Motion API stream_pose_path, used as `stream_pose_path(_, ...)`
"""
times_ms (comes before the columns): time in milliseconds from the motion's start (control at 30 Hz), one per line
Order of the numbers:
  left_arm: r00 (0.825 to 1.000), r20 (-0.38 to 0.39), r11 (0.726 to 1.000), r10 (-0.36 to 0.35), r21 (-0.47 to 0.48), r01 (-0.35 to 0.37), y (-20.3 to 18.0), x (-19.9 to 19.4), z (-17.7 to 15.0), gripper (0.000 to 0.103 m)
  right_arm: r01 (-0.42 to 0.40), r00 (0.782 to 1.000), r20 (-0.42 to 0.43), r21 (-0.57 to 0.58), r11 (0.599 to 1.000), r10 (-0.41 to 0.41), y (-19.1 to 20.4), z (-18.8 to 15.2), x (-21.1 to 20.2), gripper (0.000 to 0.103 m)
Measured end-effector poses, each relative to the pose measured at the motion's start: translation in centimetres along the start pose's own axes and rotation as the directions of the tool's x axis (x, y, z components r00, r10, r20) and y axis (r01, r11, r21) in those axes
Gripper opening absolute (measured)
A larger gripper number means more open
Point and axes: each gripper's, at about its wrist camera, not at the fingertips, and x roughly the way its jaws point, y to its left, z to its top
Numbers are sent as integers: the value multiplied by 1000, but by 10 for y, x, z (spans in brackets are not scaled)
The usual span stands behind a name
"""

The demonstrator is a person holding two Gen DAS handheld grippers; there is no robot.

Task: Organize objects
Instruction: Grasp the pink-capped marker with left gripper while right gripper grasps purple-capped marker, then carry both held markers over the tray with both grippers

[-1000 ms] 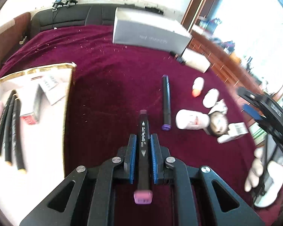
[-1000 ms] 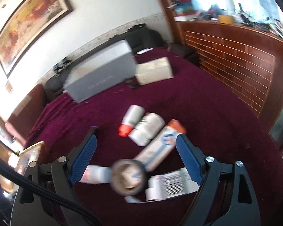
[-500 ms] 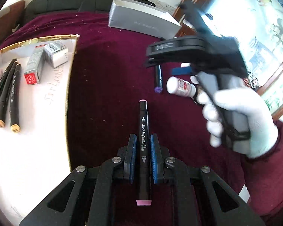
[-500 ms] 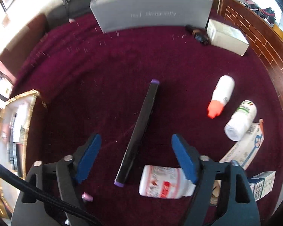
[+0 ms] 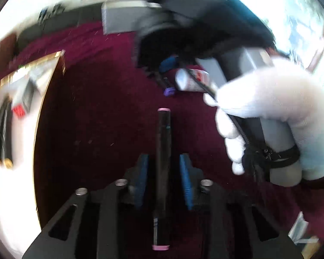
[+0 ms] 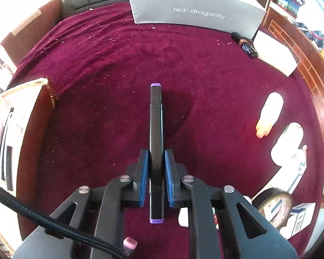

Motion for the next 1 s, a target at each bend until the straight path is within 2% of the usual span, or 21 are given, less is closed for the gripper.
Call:
stream_pose_path(67, 1000, -3, 999, 18, 37, -18, -8, 2, 1, 30, -36, 999, 8, 20, 999, 36, -5, -4, -6, 12)
stream_pose_path(100, 1000, -3, 999, 19, 47, -19, -10, 3, 1, 25, -55, 998, 17, 32, 998, 55, -8, -4, -9, 12)
stream_pose_path(133, 1000, -3, 999, 14, 42, -14, -8, 2, 0, 12, -75, 997, 26, 43, 996, 74, -11, -6, -14, 12)
stream_pose_path(333, 996, -5, 992, -92, -82, 92, 13, -1, 0, 11, -174, 983, 73, 86, 981, 168, -26, -20, -46, 12)
stream_pose_path(500, 996, 42, 989, -83, -115, 88, 22, -18, -5, 11, -224, 972, 102, 110, 968, 213, -31, -32, -59, 12)
stream_pose_path(700, 990, 113, 982, -87, -158, 104, 51, -50, -5, 11, -262, 961, 123, 118, 958, 248, -33, -44, -73, 12)
stream_pose_path(1000, 981, 191, 958, -33, -272, 86, 110, -92, -21, 12, -261, 950, 192, 50, 964, 247, -17, -56, -108, 13)
